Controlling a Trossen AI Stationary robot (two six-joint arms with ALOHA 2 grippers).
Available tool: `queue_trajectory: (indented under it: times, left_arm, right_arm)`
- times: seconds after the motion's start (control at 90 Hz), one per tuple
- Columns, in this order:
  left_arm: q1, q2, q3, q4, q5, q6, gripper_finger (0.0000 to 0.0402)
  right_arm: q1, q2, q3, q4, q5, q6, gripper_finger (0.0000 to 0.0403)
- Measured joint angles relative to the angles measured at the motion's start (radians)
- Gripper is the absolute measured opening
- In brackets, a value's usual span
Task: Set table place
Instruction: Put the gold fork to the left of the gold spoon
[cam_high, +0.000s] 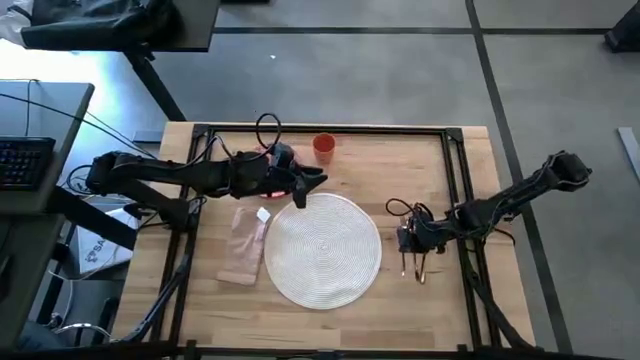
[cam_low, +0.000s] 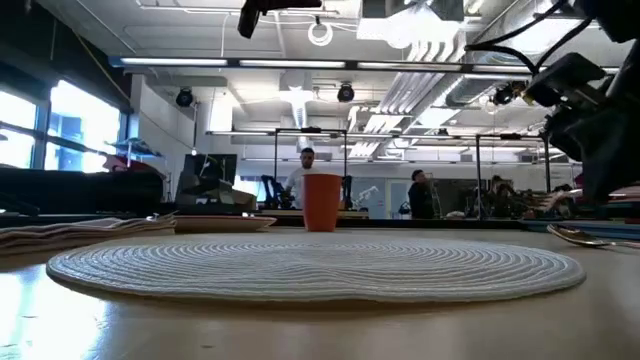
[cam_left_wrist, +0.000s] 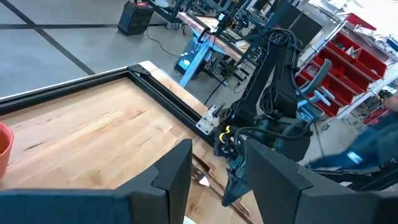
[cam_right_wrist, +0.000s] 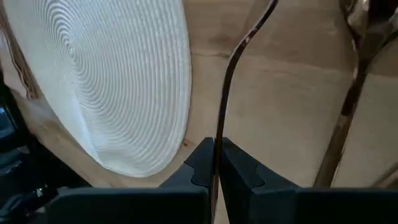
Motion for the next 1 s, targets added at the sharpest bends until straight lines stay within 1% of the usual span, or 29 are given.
queue_trajectory:
  times: [0.111, 0.233, 0.4, 0.522, 0.844, 0.922, 1.0]
  left_arm:
    - [0.001, 0.0, 0.0, 0.0, -0.005, 0.0, 0.0131]
    - [0.002, 0.0, 0.0, -0.002, -0.006, 0.0, 0.0131]
    - [0.002, 0.0, -0.001, -0.003, -0.006, -0.001, 0.0131]
    - [0.002, 0.0, -0.001, -0.004, -0.006, -0.003, 0.0131]
    - [0.002, 0.0, -0.001, -0.004, -0.006, -0.012, 0.0131]
    - [0.002, 0.0, -0.001, -0.004, -0.005, -0.012, 0.0131]
    - [0.002, 0.0, -0.001, -0.004, -0.005, -0.012, 0.0131]
  right_arm:
    - [-0.004, 0.036, -0.013, 0.036, -0.001, 0.001, 0.0]
    - [-0.005, 0.119, -0.014, 0.104, -0.013, -0.012, 0.0]
    - [-0.005, 0.208, -0.014, 0.166, -0.052, -0.026, 0.0]
    - [-0.004, 0.25, -0.013, 0.183, -0.078, -0.027, 0.0]
    - [-0.004, 0.261, -0.012, 0.174, -0.078, -0.027, 0.0003]
    - [-0.004, 0.261, -0.011, 0.161, -0.081, -0.026, 0.0015]
    - [-0.004, 0.261, -0.007, 0.139, -0.092, -0.026, 0.0036]
